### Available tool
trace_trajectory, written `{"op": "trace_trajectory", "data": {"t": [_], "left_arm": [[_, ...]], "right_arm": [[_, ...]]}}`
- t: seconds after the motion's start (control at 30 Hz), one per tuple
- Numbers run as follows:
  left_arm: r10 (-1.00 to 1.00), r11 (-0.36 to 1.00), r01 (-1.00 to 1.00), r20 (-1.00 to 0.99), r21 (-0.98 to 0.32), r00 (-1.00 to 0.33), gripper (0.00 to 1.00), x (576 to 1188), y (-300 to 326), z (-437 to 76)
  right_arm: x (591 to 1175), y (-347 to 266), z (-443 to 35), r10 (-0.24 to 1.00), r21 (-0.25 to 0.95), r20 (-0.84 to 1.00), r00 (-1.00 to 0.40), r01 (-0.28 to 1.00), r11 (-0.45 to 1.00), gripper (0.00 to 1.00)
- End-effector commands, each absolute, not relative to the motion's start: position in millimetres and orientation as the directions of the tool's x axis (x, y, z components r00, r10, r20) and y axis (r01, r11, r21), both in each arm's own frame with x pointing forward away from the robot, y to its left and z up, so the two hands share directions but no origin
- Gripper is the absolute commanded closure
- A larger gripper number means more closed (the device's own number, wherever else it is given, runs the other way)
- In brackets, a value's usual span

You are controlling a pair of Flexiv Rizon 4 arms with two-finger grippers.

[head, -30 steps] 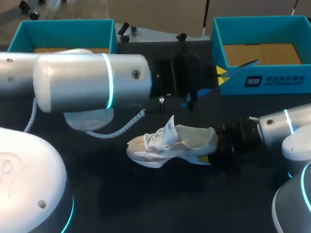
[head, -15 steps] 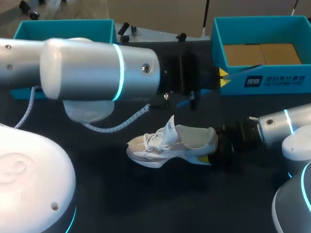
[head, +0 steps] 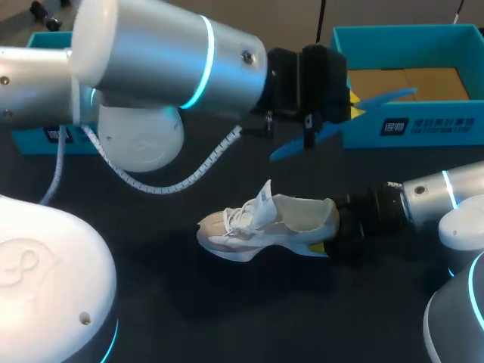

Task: Take the shoe out of the shoebox, open the shoe tongue, remove and reinsert the insole, then place the shoe into the shoebox

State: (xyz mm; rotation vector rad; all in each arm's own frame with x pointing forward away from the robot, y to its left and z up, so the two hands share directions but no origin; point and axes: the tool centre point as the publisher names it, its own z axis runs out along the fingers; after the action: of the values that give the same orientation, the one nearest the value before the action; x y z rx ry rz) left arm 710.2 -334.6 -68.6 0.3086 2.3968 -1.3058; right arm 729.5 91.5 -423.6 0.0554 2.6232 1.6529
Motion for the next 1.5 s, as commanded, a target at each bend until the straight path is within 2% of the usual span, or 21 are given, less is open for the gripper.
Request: {"op": "trace_trajectory", "data": {"t": [0.03, 0.57, 1.07, 1.5], "left_arm": [[0.670, 0.440, 0.348, 0.044, -0.828, -0.741, 1.00, 709.8, -311.9, -66.9], [0.685, 0.455, 0.420, 0.007, -0.785, -0.729, 1.00, 708.3, -295.3, -25.6], [0.700, 0.223, 0.270, -0.039, -0.937, -0.713, 1.00, 688.5, -267.7, 19.5], [0.550, 0.062, 0.173, -0.111, -0.983, -0.827, 1.00, 666.5, -250.8, 30.8]], "right_arm": [[728.7, 92.3, -424.3, 0.053, 0.901, -0.015, -0.998, 0.009, 0.434, 1.00], [728.7, 92.3, -424.3, 0.053, 0.901, -0.015, -0.998, 0.009, 0.434, 1.00], [728.7, 92.3, -424.3, 0.053, 0.901, -0.015, -0.998, 0.009, 0.434, 1.00], [728.7, 92.3, -424.3, 0.053, 0.901, -0.015, -0.998, 0.009, 0.434, 1.00]]}}
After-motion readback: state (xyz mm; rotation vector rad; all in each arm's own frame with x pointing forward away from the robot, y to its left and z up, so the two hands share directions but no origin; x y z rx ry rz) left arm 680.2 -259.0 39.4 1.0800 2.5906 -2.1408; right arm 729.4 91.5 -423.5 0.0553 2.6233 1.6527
